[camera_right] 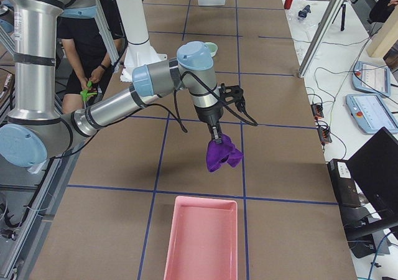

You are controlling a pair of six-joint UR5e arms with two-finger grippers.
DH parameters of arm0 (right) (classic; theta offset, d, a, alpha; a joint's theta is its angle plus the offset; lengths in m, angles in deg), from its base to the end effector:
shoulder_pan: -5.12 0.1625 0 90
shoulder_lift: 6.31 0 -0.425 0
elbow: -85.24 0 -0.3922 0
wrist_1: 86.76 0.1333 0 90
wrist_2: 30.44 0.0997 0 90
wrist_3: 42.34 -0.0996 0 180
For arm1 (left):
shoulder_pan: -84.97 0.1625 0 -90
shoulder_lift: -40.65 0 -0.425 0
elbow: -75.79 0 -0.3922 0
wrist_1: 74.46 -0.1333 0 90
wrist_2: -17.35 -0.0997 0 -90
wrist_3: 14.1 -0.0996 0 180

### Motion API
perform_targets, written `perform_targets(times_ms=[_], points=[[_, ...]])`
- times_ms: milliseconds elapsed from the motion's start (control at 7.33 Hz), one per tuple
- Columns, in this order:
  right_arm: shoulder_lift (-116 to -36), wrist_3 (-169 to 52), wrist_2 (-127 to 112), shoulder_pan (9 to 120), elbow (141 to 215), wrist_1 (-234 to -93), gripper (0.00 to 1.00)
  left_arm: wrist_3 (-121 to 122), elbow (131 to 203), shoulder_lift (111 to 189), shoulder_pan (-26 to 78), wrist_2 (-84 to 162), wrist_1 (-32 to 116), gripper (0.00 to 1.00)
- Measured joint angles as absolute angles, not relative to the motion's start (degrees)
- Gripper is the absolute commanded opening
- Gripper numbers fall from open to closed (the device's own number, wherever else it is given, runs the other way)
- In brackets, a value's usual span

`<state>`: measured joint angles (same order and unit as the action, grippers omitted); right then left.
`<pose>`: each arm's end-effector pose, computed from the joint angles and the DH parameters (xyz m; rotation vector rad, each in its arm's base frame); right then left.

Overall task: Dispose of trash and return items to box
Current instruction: 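Drop the cup into the clear bin while the right gripper drops cloth in pink bin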

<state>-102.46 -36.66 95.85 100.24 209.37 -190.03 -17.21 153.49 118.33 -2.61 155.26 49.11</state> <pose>0.1113 -0.4093 0.4534 0.3063 -0.6038 -0.0907 -0.0435 -0.3769 0.7915 0.1521 0.8343 0.1560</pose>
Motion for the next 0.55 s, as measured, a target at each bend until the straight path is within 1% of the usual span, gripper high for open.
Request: perform_targets(times_ms=[273,409,545], points=[[-102.40,-36.15,94.67,100.74,209.35,-190.03,0.00,-17.29,153.62,118.40,-2.61,155.04,50.61,1.00],[-102.40,-35.70,94.14,101.15,209.34,-190.03,0.00,-17.19,154.57,118.44,-2.70,154.78,51.05,1.00],[-102.42,-34.65,93.22,101.70,209.28,-190.03,0.00,-16.99,157.18,118.41,-2.87,154.59,50.82,1.00]])
